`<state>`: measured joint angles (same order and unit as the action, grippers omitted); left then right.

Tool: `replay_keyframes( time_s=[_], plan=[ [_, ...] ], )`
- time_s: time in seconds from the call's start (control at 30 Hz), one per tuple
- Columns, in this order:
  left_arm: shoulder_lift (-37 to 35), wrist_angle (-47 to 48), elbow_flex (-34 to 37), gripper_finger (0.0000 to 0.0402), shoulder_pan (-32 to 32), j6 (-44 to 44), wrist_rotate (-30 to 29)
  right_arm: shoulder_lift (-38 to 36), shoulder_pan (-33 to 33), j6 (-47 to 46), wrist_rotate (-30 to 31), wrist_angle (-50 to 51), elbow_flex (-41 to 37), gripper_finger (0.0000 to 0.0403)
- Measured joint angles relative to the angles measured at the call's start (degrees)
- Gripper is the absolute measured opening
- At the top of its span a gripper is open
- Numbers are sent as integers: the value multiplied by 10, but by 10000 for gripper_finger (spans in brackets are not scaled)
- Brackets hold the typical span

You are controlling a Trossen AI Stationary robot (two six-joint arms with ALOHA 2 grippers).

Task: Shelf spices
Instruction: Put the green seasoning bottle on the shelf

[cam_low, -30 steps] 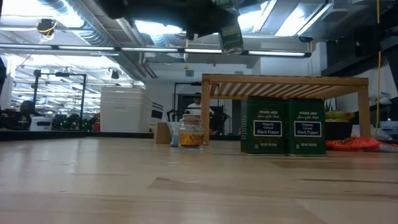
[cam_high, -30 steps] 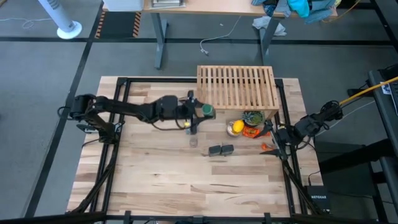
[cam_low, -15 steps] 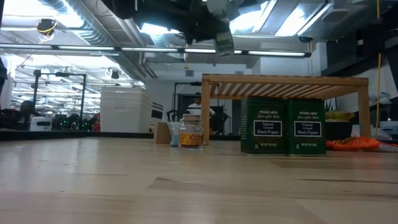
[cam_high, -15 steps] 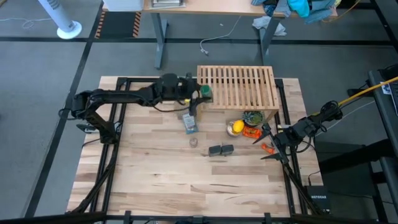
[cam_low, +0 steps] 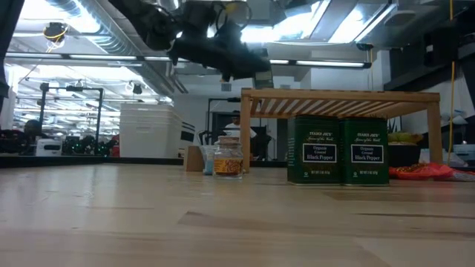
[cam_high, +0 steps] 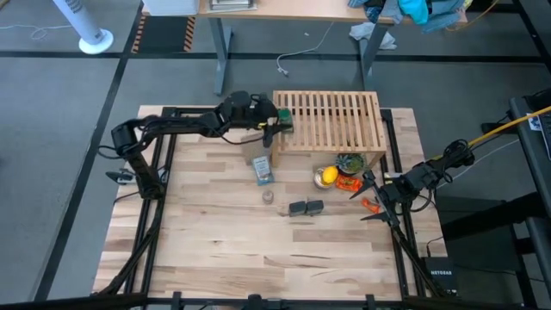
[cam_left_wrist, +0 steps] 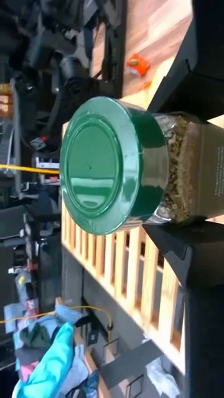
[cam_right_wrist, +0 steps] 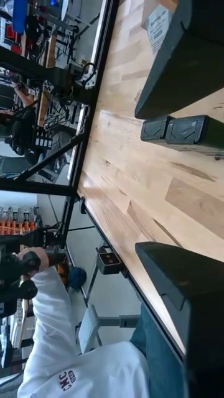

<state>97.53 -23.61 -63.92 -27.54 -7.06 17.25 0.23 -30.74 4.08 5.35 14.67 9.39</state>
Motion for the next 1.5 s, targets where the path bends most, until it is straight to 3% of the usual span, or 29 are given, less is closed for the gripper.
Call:
replay_keyframes(
  time_s=[0.63, 1.13, 1.33, 1.5],
  plan=[
    [101, 240, -226, 189, -49, -84, 27, 0, 0, 36, 0, -12, 0, 344],
    [106, 254, -234, 192, -62, -80, 24, 0, 0, 36, -5, -11, 0, 344],
    [108, 240, -233, 257, -52, -65, 16, 0, 0, 36, -5, -11, 0, 344],
    [108, 230, -233, 267, -50, -64, 14, 0, 0, 36, -5, -7, 0, 344]
  ],
)
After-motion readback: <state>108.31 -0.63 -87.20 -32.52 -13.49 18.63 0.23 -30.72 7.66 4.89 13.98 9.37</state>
